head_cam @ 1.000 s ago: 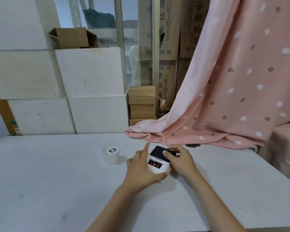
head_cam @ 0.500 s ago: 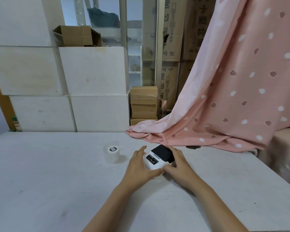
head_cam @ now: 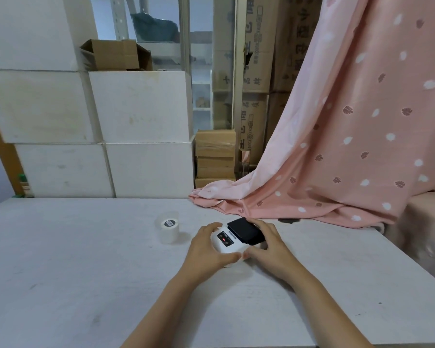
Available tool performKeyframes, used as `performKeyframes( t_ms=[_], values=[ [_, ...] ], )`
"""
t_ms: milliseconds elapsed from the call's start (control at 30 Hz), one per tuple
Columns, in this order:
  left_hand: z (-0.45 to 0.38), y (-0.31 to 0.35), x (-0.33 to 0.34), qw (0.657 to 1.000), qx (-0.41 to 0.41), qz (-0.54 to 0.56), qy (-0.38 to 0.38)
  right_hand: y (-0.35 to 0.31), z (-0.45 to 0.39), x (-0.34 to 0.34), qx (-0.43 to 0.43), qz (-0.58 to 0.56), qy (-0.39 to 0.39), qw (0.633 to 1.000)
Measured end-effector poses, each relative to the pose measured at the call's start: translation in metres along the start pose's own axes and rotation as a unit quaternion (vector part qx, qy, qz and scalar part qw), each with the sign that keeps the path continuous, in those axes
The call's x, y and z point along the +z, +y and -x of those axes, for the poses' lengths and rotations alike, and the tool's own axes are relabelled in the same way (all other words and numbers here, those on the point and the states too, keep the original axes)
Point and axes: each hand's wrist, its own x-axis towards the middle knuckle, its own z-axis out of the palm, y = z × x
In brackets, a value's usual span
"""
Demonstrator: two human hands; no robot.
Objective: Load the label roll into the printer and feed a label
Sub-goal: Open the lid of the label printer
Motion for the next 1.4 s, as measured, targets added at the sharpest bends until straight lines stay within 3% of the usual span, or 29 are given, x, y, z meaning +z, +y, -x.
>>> performKeyframes(
  t_ms=[67,233,500,600,700,867,1033,1167,1300,1400],
  values=[
    [0.0,0.0,-0.001,1.0,0.002,0.006,-0.016,-0.002,0.0,-0.004,0.017,-0.029,-0.012,0.999],
    [-0.001,0.0,-0.001,0.998,0.008,0.017,-0.062,-0.002,-0.004,-0.011,-0.006,0.026,-0.08,0.996],
    [0.0,0.004,-0.004,0.998,0.011,0.021,-0.066,-0.001,-0.003,-0.019,0.008,-0.097,-0.023,0.995],
    [0.001,0.007,-0.008,0.998,0.006,0.029,-0.054,0.0,-0.003,-0.021,0.042,-0.151,0.055,0.986],
    [0.003,0.006,-0.007,0.998,0.005,0.031,-0.049,0.003,-0.005,-0.021,0.064,-0.12,0.146,0.98],
    [0.004,0.005,-0.003,0.998,0.043,0.003,-0.055,0.005,-0.006,-0.017,0.071,-0.069,0.184,0.978],
    [0.003,0.006,0.002,0.998,0.055,-0.022,-0.024,-0.002,-0.008,-0.009,0.13,-0.039,0.169,0.976],
    [0.001,0.005,0.003,0.996,0.068,-0.034,-0.049,-0.012,-0.011,-0.003,0.176,-0.021,0.156,0.972],
    [-0.002,-0.003,0.002,0.994,0.084,-0.007,-0.071,-0.027,-0.005,-0.01,0.16,0.023,0.128,0.979],
    [-0.008,-0.015,0.005,0.989,0.119,-0.056,-0.068,-0.031,-0.006,-0.022,0.129,0.089,0.12,0.98]
  ],
)
